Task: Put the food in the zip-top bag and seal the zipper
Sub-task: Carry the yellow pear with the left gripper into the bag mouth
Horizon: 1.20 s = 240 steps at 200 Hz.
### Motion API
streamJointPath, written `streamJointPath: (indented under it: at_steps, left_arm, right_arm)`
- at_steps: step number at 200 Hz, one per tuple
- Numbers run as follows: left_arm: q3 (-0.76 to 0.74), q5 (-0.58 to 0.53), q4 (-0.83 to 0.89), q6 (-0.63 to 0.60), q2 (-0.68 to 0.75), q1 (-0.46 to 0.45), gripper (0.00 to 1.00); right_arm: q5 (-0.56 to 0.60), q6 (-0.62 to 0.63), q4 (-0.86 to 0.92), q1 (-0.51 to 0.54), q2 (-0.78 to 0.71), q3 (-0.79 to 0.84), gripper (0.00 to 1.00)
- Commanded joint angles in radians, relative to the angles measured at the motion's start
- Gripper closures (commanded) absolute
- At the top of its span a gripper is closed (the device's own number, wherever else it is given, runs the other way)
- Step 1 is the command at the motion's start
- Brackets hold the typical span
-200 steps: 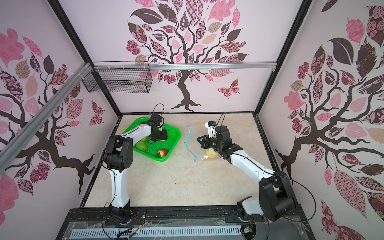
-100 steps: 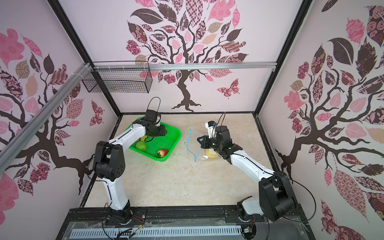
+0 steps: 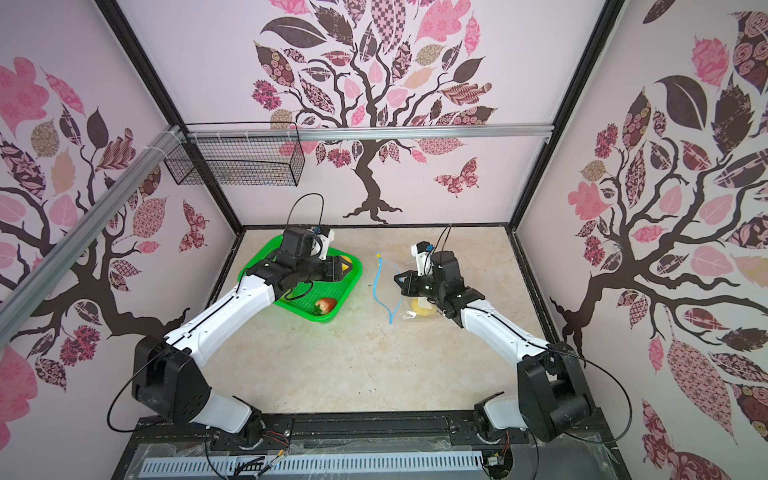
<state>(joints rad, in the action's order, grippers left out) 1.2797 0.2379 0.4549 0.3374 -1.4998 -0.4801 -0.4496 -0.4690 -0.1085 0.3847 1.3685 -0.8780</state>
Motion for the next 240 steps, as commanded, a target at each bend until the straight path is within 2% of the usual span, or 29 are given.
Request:
streamJointPath:
  at_steps: [1, 34, 75, 148, 186, 240]
  left_arm:
    - [-0.049, 0.008, -0.094, 0.031, 0.029, -0.055, 0.48]
    - [-0.088, 0.030, -0.210, 0.088, 0.005, -0.133, 0.48]
    - [-0.038, 0.028, -0.244, 0.102, -0.122, -0.201, 0.48]
    - [0.004, -0.032, -0.257, 0.150, -0.253, -0.206, 0.47]
    - [0.100, -0.076, -0.153, 0.161, -0.341, -0.209, 0.46]
    - [0.141, -0.070, -0.125, 0.187, -0.386, -0.211, 0.38]
  right_arm:
    - [-0.011, -0.012, 0.012, 0.001, 0.017, -0.044, 1.00]
    - [-0.015, -0.015, 0.021, 0.002, 0.021, -0.050, 1.00]
    - [-0.033, -0.023, 0.016, 0.001, 0.020, -0.052, 1.00]
    - [-0.049, -0.023, 0.007, 0.002, -0.004, -0.043, 1.00]
    - [-0.051, -0.024, 0.005, 0.002, -0.008, -0.037, 1.00]
    - [-0.050, -0.024, 0.003, 0.002, -0.011, -0.032, 1.00]
